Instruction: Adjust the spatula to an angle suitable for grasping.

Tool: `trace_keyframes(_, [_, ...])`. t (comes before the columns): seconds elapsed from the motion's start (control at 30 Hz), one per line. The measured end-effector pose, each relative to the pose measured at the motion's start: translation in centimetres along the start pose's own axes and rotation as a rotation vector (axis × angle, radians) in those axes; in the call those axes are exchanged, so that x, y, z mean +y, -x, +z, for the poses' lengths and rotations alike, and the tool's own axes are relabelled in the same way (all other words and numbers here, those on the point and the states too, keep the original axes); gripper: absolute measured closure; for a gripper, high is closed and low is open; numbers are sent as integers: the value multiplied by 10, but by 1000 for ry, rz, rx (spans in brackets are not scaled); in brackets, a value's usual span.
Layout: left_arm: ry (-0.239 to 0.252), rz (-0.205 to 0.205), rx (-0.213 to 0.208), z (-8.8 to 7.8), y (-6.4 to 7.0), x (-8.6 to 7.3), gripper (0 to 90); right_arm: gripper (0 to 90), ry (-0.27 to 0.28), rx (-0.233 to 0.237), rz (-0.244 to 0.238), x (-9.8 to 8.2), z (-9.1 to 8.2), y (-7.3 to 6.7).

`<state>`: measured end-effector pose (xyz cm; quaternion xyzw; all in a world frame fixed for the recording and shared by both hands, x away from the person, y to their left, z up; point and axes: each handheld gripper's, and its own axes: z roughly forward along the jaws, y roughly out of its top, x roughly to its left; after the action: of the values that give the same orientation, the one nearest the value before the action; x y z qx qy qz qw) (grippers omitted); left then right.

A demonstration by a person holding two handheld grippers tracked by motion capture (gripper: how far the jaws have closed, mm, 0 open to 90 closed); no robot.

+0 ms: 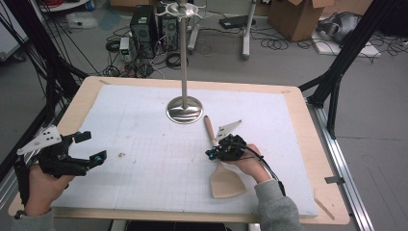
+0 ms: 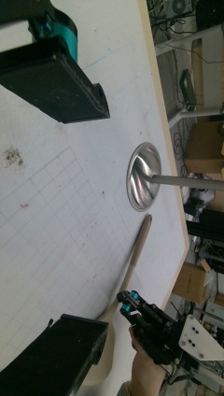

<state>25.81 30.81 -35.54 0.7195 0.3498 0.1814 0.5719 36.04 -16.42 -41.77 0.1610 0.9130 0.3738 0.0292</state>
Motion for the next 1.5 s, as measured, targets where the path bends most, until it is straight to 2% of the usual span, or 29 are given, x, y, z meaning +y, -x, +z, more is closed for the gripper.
trace_keyframes(0.2, [2,0,1,-1,0,0,17,900,-36,-6,-6,-2,7,-1])
trace_keyframes(0.67, [-3,-1,-3,2,-1,0,17,900,-95,-7,14,-8,8,1])
trace_keyframes(0.83, [-5,-2,-10,5,-1,1,18,900,-111,-7,13,-9,5,-1])
trace_keyframes(0.87, [-3,-2,-12,6,-1,1,17,900,-107,-10,2,-10,4,-2])
trace_keyframes(0.9, [-5,-2,-14,7,-1,1,18,900,-80,-7,17,-15,3,-3])
trace_keyframes(1.0, [-8,-1,-20,10,-1,2,17,900,-63,-8,20,-18,1,-3])
trace_keyframes(1.23, [-11,4,-40,18,1,4,17,900,-112,-55,0,-21,-8,-6])
trace_keyframes(1.5, [-16,7,-51,24,1,5,17,900,-144,-71,-4,-33,-20,-5])
